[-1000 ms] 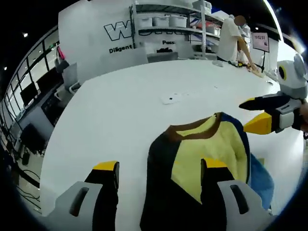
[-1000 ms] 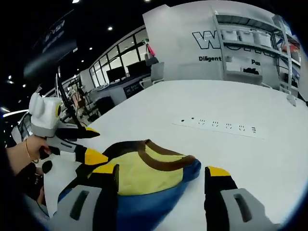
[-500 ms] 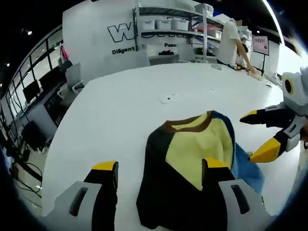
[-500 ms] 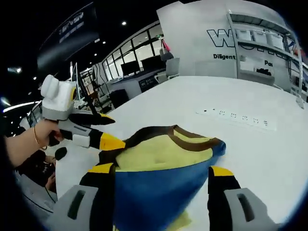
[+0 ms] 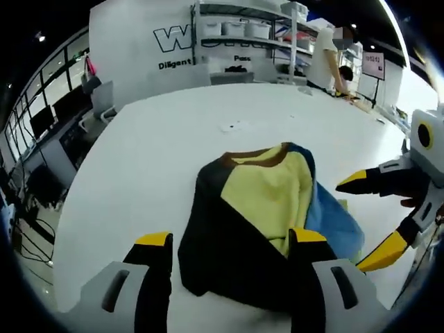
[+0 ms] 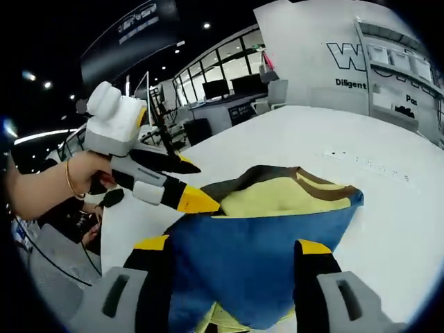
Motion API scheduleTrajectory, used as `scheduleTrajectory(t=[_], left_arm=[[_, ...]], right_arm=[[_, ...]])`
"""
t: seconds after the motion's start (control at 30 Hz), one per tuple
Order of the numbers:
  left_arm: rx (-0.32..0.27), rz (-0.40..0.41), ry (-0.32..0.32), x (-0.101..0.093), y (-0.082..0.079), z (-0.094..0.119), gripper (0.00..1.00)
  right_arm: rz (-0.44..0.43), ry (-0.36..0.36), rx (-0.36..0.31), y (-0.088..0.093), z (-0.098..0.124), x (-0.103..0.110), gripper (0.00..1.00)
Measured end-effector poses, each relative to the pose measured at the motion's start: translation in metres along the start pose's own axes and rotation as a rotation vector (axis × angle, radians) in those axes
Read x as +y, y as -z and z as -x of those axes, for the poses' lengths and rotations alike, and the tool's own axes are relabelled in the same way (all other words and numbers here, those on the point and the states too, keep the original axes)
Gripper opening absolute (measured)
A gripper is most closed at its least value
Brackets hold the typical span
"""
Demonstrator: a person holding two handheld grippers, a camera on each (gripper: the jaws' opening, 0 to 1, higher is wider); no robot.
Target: Fold the garment on the visible template until the final outline fits inside the template.
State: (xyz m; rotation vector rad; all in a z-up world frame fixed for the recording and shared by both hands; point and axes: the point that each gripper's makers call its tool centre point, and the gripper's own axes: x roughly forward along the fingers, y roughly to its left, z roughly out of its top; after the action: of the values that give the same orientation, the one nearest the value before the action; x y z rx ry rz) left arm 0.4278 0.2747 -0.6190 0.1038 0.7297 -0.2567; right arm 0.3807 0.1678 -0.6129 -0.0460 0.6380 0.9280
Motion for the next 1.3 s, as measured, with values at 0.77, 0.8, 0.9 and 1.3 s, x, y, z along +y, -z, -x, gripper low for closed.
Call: scheduleTrajectory(t=[0.77, 0.8, 0.9, 1.3], left_arm=[[0.095, 0.046, 0.105, -0.029, 0.034, 0.021, 0.34], [0.101, 0.049, 0.109, -0.03, 0.035, 0.021, 0.32], [0.109, 0.055, 0.112, -0.034, 0.037, 0.021, 0.25], [0.143, 0.057, 0.1, -0.031, 0.048, 0.023, 0.02]], right_arm=[[0.2, -0.037, 0.01, 0.017, -0.001, 0.03, 0.26], [0.201, -0.033, 0.017, 0.019, -0.002, 0.029, 0.25], [0.232, -0.015, 0.03, 0.023, -0.004, 0.028, 0.22], [0.294, 0.038, 0.047, 0.026, -0.008, 0.017, 0.0]])
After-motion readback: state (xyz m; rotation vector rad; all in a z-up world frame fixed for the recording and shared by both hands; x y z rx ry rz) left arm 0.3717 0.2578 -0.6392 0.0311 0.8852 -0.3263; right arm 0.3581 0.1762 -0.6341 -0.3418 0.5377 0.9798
